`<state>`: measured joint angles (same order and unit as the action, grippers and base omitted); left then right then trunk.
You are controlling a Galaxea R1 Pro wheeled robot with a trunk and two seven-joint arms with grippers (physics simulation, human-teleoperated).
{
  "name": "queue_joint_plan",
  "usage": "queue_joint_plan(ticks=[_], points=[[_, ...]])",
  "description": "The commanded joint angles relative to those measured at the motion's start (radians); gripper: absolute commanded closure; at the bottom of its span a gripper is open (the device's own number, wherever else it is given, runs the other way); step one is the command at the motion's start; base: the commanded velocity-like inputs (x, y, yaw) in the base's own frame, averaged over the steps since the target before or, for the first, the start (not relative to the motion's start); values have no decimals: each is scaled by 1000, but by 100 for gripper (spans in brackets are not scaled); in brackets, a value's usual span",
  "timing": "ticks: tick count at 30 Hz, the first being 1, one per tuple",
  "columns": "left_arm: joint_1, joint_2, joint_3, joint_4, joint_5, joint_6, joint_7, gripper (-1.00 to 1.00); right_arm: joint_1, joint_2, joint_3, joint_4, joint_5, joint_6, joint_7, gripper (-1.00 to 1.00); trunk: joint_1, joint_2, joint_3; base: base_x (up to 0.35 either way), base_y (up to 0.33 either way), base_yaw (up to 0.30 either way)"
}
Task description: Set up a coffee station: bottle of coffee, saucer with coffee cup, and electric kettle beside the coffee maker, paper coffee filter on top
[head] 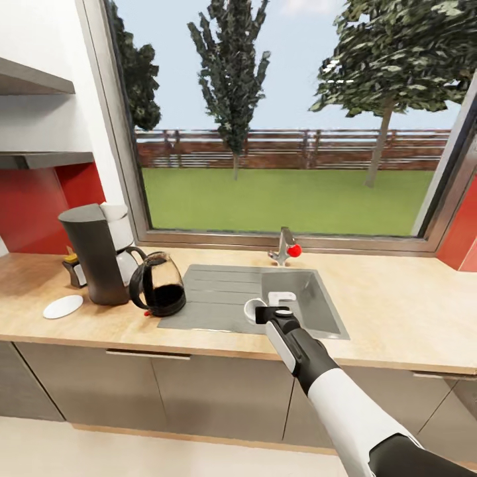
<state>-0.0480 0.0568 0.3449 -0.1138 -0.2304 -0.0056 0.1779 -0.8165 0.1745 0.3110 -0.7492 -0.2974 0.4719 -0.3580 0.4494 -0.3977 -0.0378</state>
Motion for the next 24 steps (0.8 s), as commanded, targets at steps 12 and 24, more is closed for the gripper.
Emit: queue_joint_plan(ticks=[12, 24], points=[[-1, -2, 8, 0, -10, -1, 2, -100, -1, 0, 2, -7, -11, 1, -9, 100, 1, -2, -2, 0, 4, 46], [-1, -3, 8, 0, -10, -1, 2, -100, -1, 0, 2, -6, -11, 1, -9, 100, 1, -2, -2, 0, 0, 275]])
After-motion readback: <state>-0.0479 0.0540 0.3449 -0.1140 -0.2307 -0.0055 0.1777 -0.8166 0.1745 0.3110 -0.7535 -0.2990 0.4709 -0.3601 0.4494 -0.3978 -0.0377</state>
